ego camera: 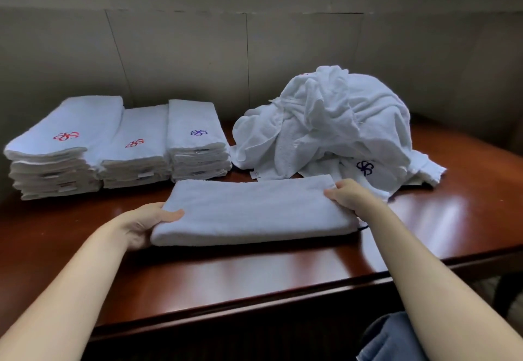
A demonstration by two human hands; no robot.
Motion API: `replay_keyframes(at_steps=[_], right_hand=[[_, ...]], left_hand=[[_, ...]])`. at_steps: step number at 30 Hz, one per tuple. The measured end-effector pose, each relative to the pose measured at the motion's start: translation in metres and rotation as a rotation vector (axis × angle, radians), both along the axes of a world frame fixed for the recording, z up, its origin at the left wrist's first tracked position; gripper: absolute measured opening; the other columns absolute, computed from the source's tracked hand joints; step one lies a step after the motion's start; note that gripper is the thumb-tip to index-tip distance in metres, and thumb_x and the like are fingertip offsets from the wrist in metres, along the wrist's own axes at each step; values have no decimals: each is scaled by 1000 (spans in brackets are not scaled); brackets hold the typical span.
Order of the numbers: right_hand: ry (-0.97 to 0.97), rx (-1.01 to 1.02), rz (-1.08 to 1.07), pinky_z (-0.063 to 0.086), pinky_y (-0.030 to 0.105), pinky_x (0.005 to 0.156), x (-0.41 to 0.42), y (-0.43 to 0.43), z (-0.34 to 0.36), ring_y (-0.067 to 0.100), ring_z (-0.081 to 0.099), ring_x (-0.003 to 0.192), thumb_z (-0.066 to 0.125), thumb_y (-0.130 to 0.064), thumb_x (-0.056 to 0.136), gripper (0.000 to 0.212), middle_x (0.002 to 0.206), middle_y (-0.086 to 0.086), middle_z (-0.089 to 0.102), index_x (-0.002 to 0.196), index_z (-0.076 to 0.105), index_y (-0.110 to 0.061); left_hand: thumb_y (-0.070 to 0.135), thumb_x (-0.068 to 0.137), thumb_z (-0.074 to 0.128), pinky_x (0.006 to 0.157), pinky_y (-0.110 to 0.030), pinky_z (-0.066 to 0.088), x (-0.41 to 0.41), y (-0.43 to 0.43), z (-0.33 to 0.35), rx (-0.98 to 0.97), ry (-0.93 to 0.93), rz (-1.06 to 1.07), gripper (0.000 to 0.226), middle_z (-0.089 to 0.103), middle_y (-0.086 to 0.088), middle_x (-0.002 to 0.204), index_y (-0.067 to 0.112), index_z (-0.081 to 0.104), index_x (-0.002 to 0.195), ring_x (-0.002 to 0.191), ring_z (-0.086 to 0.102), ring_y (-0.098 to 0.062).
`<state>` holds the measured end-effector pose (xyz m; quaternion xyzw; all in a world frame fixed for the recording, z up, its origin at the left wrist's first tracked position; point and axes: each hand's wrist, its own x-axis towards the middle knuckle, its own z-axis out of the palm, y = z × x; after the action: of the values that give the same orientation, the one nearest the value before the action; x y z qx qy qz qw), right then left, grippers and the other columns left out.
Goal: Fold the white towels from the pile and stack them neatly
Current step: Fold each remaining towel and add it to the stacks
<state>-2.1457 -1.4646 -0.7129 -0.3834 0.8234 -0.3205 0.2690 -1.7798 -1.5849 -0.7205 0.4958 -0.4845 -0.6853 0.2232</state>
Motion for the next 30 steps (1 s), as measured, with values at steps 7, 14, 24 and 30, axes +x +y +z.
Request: replay_keyframes(at_steps=[7,14,24,30], right_hand=[[579,213,-62,39,34,75,17,1,7,34,50,113,60,-27,88,41,121,15,51,118,43,-6],[644,-383,548,30,36,106,137,-8,9,32,42,125,57,-46,89,69,136,16,46,142,35,-7],[-11,-666,241,46,34,76,177,-20,42,28,61,94,52,-10,90,22,98,9,66,112,55,-12],[-1178,-859,215,55,36,85,150,-22,83,27,67,100,50,-27,96,35,111,16,68,119,60,-2]], left_hand=[[8,96,47,67,-28,59,4,5,4,88,82,23,25,70,-12,110,2,60,117,81,72,-21],[13,94,53,52,-22,50,-13,15,35,-129,-149,154,12,69,-6,65,8,63,93,70,59,-22],[26,92,59,72,-29,54,-31,45,81,-449,226,199,47,62,-9,111,13,41,133,83,67,-19],[55,45,89,83,-28,53,0,47,80,-415,236,-419,85,69,-5,117,17,64,117,106,66,-17]])
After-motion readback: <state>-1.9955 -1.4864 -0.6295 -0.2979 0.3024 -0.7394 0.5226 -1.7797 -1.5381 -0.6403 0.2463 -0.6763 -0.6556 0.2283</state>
